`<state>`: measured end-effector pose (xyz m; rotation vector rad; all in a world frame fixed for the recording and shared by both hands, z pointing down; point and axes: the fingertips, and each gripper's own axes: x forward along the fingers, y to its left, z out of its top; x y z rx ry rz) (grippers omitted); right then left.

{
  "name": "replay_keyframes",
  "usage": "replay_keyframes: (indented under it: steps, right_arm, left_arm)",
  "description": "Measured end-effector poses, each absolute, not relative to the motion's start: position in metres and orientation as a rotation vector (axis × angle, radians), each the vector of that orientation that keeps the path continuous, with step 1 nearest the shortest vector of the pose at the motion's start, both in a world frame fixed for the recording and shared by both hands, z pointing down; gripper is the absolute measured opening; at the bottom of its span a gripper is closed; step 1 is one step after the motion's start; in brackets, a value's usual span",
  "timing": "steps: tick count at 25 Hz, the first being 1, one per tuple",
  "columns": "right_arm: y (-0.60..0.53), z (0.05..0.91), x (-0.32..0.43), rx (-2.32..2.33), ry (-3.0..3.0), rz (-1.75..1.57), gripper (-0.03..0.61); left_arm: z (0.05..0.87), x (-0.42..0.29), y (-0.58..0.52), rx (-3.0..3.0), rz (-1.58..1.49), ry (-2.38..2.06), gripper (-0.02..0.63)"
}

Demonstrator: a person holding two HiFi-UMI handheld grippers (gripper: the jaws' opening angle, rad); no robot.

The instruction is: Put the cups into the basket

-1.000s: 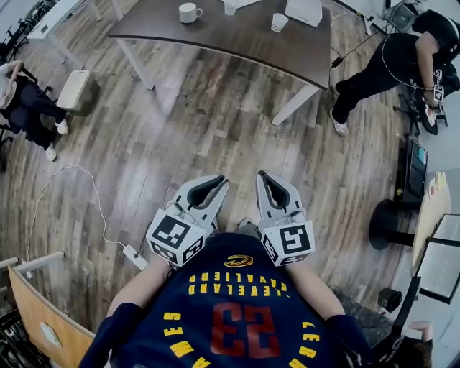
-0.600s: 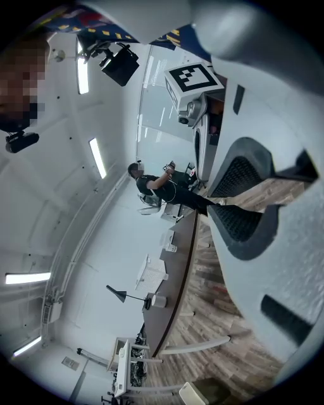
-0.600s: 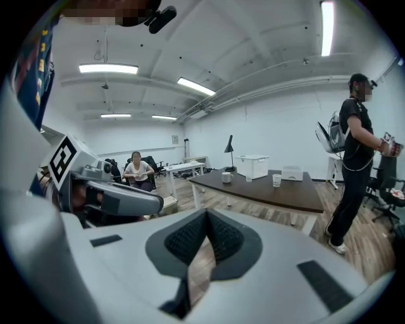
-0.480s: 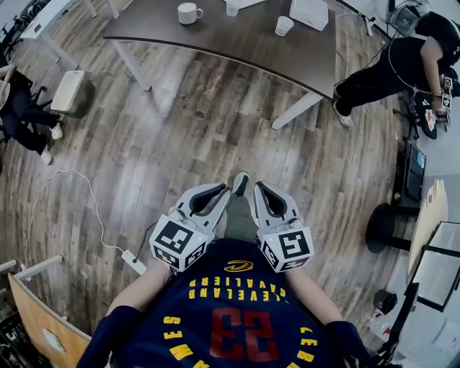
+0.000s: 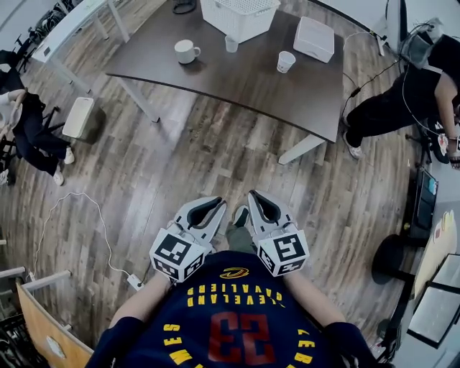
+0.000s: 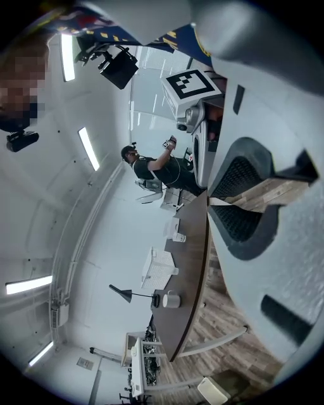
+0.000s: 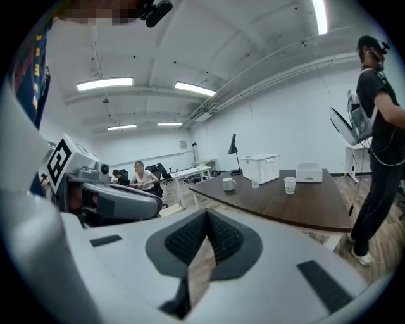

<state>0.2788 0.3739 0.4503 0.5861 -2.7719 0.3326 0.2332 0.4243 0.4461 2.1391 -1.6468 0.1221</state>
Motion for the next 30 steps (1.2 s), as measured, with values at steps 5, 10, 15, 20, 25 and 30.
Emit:
replay_keyframes:
  steps: [5, 10, 15, 20, 25, 30]
  right_arm:
    - [0.31, 0.447, 0.277, 0.567, -2.781, 0.365, 0.006]
    - [0.266, 0.45, 0.277, 0.555, -2.781, 0.397, 0.006]
    - [0.241, 0.456, 0.266, 0.527, -2.775, 0.421, 0.006]
    - [0.214, 0.461, 0.254, 0.544, -2.764, 0.414, 0.006]
    - [0.167, 0.46, 0.236, 0.609, -2.738, 0.395, 0.006]
    - [0.117, 0.462, 0.208, 0.698, -2.704, 0.403, 0.006]
  left_arm:
    - [0.438, 0.227, 0.367, 2.114, 0.131, -1.696, 0.046]
    - [0.439, 0.228, 0.33, 2.087, 0.14, -1.717, 0.046]
    - [0.441, 0.213, 0.307, 2.044, 0.131, -1.742, 0.046]
    - [0.447, 0.199, 0.28, 2.049, 0.127, -1.73, 0.046]
    - [0.445, 0.168, 0.236, 2.069, 0.098, -1.725, 0.046]
    - [0.444, 0.126, 0.187, 2.098, 0.08, -1.702, 0.046]
